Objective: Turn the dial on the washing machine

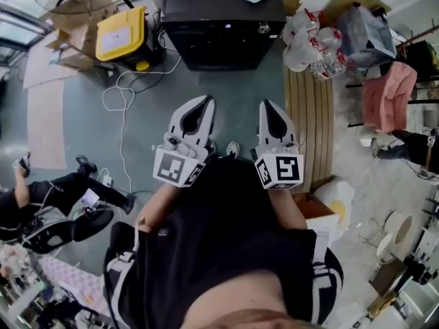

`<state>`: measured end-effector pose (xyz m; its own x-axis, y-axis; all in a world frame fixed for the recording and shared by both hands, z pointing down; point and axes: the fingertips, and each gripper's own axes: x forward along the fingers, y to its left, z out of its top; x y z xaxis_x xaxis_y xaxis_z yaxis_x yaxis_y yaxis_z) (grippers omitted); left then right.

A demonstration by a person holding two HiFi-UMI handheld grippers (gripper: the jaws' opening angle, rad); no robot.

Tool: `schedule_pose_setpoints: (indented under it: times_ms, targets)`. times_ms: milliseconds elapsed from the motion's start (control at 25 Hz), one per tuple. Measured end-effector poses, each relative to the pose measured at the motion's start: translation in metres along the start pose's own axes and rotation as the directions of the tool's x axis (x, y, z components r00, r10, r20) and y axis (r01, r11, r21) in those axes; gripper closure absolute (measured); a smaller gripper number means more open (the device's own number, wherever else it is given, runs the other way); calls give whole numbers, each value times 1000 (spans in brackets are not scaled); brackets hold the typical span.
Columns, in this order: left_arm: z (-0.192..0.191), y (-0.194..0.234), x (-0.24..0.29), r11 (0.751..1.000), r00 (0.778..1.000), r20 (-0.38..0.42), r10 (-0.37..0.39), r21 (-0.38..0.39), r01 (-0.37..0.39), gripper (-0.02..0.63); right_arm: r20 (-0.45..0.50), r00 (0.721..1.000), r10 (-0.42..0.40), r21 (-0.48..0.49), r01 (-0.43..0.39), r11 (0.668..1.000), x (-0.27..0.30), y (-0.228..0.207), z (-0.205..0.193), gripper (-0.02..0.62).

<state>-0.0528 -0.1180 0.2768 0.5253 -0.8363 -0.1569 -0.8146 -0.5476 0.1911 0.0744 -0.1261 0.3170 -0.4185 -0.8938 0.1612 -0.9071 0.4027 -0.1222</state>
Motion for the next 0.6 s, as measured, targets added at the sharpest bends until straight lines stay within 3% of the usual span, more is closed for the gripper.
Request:
schedule_pose_setpoints:
  times_ms: [600]
  targets:
    - [0,5,6,1000,1000,0,-8,12,8,583,2,1000,6,-7,-6,1000,9,-1,-1,571]
